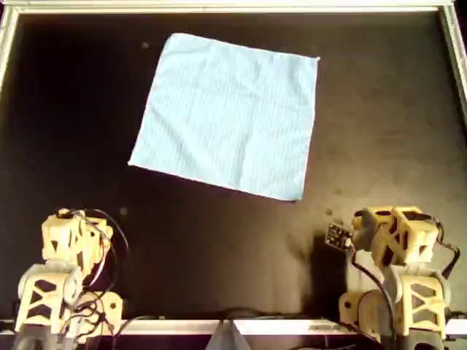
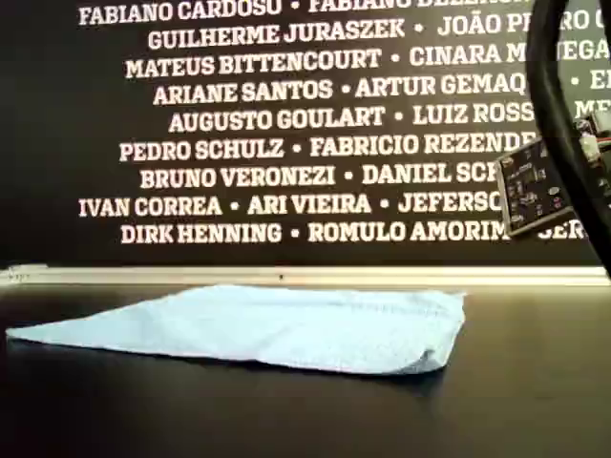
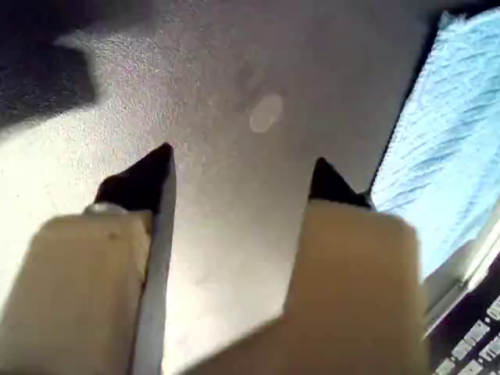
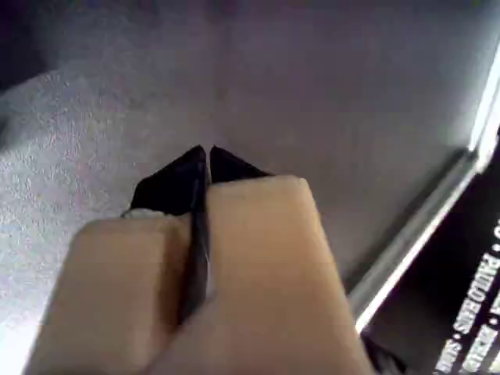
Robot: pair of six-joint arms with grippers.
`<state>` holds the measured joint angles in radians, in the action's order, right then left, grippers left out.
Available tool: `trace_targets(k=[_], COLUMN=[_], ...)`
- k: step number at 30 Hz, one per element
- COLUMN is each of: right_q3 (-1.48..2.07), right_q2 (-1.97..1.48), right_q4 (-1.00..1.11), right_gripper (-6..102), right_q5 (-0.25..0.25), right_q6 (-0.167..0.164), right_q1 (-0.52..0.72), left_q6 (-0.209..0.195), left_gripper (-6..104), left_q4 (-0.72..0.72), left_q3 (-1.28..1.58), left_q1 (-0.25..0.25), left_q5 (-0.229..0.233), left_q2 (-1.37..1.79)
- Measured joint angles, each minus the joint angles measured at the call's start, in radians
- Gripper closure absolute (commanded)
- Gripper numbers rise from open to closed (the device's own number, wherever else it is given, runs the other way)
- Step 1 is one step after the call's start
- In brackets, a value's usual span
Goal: Fold a cloth
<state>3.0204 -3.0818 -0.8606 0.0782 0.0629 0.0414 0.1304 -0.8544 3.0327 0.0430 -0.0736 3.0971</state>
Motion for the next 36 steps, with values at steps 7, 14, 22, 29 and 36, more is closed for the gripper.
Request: trace_targets(k=[7,14,22,29,36], right_q3=[0.0,0.0,0.0,0.0,0.0], right_q2=[0.0,0.0,0.0,0.0,0.0], right_q4=[0.0,0.0,0.0,0.035,0.238], right_gripper=[96,96,95,85,62], right_q5=[0.0,0.0,0.0,0.049,0.218], right_q6=[0.005,0.005,0.005,0.005,0.005], right_q1=[0.0,0.0,0.0,0.0,0.0], left_q6=[-0.006,0.0,-0.003,-0.006,-0.006], left_gripper=[84,84,84,68,32], left_q4=[0.0,0.0,0.0,0.011,0.195], left_q3=[0.0,0.0,0.0,0.0,0.0], left_q1=[0.0,0.0,0.0,0.0,0.0], left_q5=[-0.017,-0.017,-0.012,-0.017,-0.017], left_q2=[0.0,0.0,0.0,0.0,0.0])
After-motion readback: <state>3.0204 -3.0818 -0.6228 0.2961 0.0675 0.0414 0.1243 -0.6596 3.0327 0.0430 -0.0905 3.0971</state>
